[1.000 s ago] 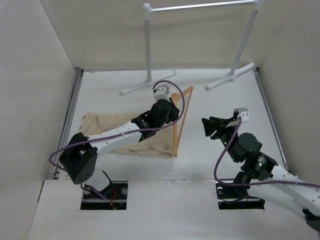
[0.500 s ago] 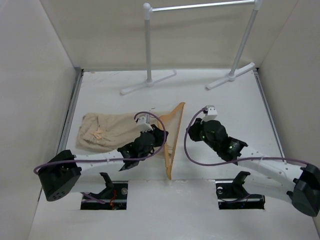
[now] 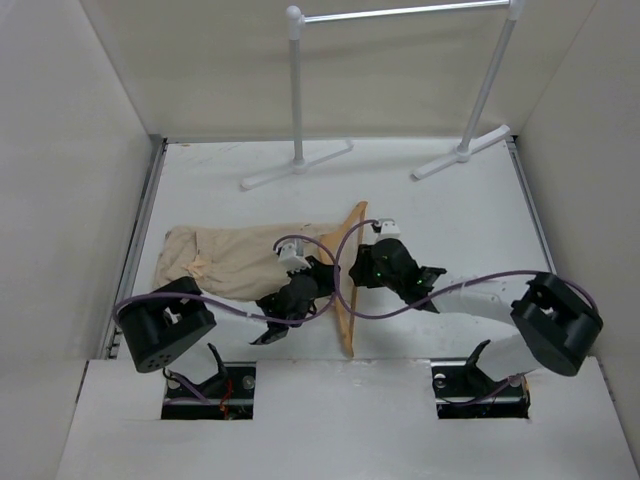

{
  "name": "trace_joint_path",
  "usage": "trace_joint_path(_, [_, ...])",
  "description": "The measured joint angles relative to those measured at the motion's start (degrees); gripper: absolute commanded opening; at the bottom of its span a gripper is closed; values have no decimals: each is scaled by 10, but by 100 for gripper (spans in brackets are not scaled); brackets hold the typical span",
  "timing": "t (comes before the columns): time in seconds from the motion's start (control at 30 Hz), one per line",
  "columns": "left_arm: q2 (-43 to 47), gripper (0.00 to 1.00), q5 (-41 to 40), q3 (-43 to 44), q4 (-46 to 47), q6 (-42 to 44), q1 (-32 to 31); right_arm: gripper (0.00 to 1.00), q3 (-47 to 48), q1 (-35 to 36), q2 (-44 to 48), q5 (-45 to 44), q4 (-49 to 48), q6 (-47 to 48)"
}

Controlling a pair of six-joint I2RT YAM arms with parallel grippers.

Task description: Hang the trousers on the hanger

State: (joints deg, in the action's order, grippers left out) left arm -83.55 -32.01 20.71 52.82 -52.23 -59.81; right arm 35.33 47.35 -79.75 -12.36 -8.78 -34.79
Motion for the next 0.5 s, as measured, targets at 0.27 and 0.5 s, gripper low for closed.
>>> trace_joint_path(0.27, [-39, 1, -14, 0, 45, -4, -6, 48, 22, 0, -82, 4, -33, -2])
trace_joint_path(0.5, [-42, 1, -19, -1, 51, -4, -6, 41, 37, -2, -127, 16, -71, -13])
